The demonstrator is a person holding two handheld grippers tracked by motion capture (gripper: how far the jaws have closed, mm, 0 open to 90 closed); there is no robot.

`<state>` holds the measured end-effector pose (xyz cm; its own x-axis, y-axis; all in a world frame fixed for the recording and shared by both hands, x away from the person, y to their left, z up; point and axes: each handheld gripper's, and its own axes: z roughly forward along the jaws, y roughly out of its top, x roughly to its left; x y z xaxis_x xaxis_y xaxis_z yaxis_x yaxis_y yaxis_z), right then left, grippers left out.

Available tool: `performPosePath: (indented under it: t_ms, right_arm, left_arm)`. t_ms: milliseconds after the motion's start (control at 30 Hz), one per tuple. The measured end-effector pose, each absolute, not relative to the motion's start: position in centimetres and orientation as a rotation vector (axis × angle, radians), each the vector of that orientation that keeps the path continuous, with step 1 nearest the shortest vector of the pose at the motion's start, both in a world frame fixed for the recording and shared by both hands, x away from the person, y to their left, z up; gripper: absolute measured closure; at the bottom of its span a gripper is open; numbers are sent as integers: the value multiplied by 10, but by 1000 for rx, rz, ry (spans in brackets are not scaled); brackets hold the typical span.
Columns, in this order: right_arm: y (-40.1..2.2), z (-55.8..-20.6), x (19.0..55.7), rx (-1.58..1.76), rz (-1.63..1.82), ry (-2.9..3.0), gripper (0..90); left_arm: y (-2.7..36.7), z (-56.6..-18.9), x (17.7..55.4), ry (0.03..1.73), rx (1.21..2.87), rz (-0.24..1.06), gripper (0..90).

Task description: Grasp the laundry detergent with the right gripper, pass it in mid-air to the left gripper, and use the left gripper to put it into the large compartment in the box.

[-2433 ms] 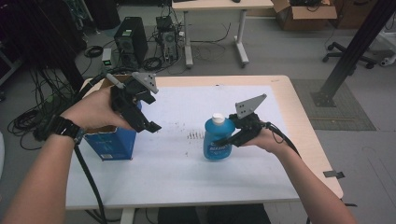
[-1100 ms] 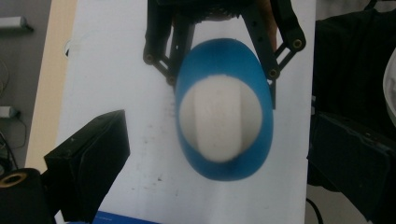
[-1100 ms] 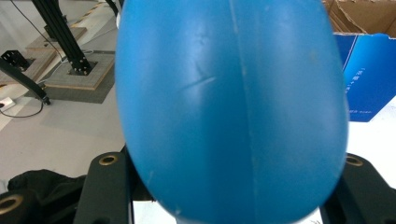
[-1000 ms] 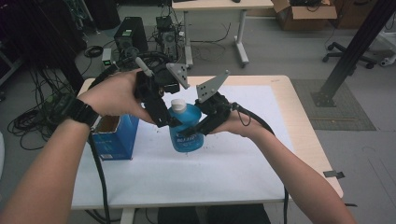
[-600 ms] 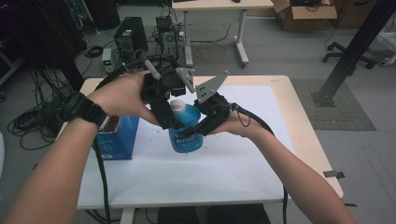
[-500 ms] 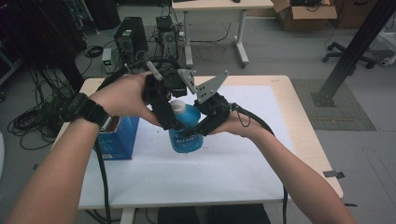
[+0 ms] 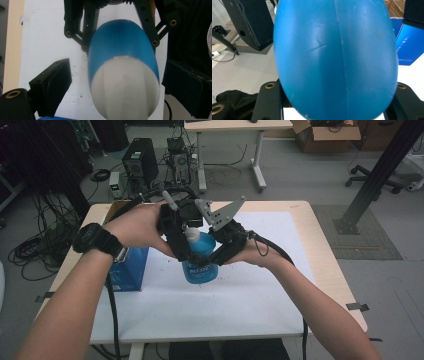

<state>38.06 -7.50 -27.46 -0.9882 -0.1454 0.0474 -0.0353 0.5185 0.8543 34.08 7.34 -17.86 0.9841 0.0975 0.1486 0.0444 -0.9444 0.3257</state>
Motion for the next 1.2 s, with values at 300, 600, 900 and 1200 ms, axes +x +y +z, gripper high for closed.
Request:
performPosePath:
  t_ms: [300, 600, 900, 1200]
  right_arm:
    - [-75, -275, 380, 161, -1476, -2641, 414]
    - [-76, -276, 381, 154, -1479, -2643, 414]
    - [-76, -276, 380, 160, -1477, -2646, 414]
    - [-74, -276, 380, 164, -1478, -2648, 414]
  left_arm:
    - [71, -182, 342, 106, 2821, 219, 113]
    - [69, -184, 343, 102, 2830, 205, 142]
    - [68, -185, 343, 104, 2836, 194, 159]
    - [69, -185, 344, 110, 2854, 187, 189]
